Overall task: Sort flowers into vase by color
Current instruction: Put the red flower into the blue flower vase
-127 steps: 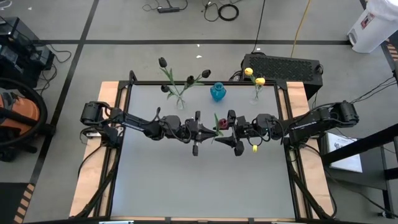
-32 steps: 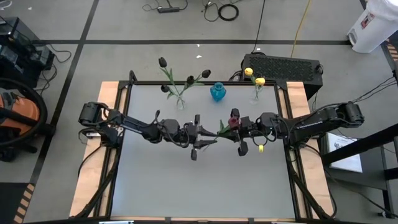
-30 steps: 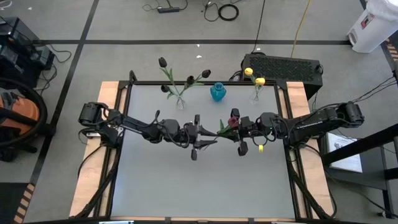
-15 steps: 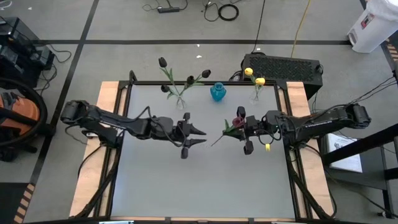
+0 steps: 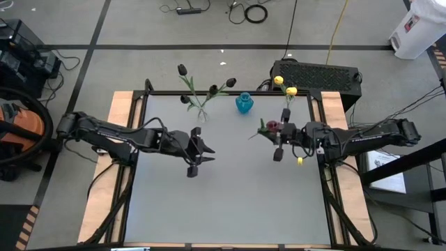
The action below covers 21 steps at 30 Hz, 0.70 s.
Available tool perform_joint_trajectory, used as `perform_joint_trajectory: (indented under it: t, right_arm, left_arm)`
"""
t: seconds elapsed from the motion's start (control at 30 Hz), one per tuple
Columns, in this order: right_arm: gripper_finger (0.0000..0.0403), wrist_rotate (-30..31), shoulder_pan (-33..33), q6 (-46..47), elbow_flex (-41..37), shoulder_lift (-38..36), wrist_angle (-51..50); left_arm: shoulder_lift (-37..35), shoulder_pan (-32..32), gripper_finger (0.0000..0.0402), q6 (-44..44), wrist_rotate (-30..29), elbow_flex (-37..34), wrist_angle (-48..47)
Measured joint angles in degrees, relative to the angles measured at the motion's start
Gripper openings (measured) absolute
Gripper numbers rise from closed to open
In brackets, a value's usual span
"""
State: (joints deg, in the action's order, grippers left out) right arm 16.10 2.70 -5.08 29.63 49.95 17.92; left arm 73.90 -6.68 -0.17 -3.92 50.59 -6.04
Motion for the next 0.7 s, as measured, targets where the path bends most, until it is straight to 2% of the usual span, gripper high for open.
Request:
perform_joint_trajectory:
  t: [0.07, 0.3, 0.47, 0.7]
  right_arm:
    - [0.0014, 1.79, -0.06, -0.53, 0.00, 0.07, 0.83]
    - [0.0014, 2.05, -2.13, -0.55, 0.00, 1.02, 7.30]
    - [0.0014, 2.07, -4.27, -0.75, 0.07, 3.48, 11.53]
    - [0.0014, 2.22, -6.83, -0.27, 5.62, 8.74, 7.97]
  left_arm:
    - [-0.06, -0.11, 0.0125, -2.50, 0.19, 0.04, -1.54]
    - [-0.04, -0.11, 0.0125, -11.34, 0.43, 0.02, -7.32]
    - [-0.04, -0.11, 0.0125, -11.45, 0.43, 0.02, -6.97]
    - [-0.04, -0.11, 0.0125, -11.46, 0.43, 0.02, -6.96]
